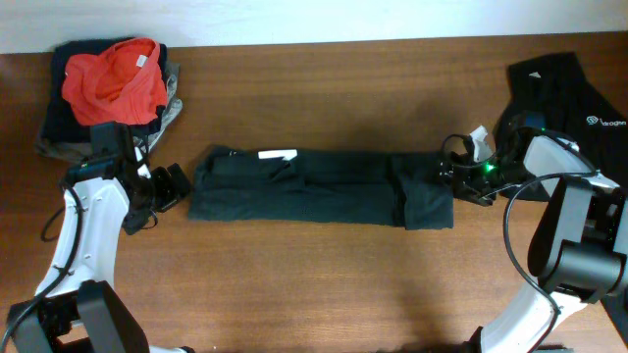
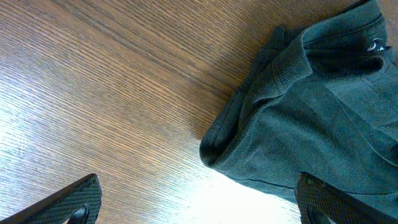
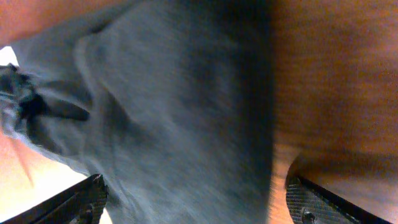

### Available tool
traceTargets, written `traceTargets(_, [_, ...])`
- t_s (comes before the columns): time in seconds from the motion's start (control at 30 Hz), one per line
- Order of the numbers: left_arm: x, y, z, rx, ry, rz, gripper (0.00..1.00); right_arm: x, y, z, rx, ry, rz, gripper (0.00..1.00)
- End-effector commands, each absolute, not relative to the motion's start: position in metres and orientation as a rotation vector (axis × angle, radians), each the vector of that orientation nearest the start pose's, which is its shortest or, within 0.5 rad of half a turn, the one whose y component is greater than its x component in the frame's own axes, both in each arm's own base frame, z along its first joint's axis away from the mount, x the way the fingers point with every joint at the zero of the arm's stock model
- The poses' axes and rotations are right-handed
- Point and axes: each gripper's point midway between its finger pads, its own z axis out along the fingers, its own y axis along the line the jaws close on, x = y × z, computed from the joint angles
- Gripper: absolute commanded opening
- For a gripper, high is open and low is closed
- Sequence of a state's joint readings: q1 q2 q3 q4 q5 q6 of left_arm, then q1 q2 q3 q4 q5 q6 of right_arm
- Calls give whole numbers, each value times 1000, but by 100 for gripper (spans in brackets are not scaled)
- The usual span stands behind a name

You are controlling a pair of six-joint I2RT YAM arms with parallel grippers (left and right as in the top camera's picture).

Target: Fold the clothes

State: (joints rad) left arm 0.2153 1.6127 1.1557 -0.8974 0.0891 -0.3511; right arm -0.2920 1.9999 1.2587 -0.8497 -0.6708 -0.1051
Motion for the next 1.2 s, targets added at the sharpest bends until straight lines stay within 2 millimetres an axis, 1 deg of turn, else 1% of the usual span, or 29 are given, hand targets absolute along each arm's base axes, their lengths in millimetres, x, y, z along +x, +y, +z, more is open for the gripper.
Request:
traceTargets(0.0, [322,54,77,-806,2839,-153,99,350,22,11,223,2882,1022,96])
traceTargets(0.03, [322,53,77,-806,2839,-153,99,349,26,8,210,2885,1023,96])
traceTargets(0.1, [322,53,77,-806,2839,-153,99,347,32,4,205,2890,1024,90])
traceTargets(0.13, [322,53,77,-806,2840,-153,99,347,34,4,200,2892,1023,83])
traceTargets(0.17, [322,53,77,-807,2841,-153,99,347,36,3,198,2894,1024,73])
traceTargets(0.2, [321,53,77,-806,2844,-153,99,348,37,3,198,2894,1023,61])
traceTargets(0.23, [321,53,77,-807,2846,-152,99,349,36,3,217,2893,1020,52])
traceTargets(0.3, [319,53,76,-809,2851,-152,99,351,34,3,252,2892,1011,38])
traceTargets(0.5, [319,53,76,-811,2853,-151,99,357,19,4,324,2870,989,7])
traceTargets(0.53, [319,53,76,-811,2853,-151,99,357,15,5,336,2869,986,4])
traceTargets(0.63, [319,53,76,-811,2853,-151,99,360,2,10,380,2873,954,4])
traceTargets(0.73, [319,53,76,-810,2853,-151,99,361,-17,19,437,2904,887,4])
traceTargets(0.9, [320,53,76,-810,2849,-150,99,359,-50,37,476,3020,637,4])
traceTargets(0.97, [321,53,77,-808,2846,-151,99,360,-54,46,465,3054,554,4])
traceTargets(1.03, [321,53,77,-808,2844,-151,99,360,-56,50,472,3078,481,4])
traceTargets(1.17, [322,54,77,-806,2839,-152,99,357,-59,49,477,3144,224,4])
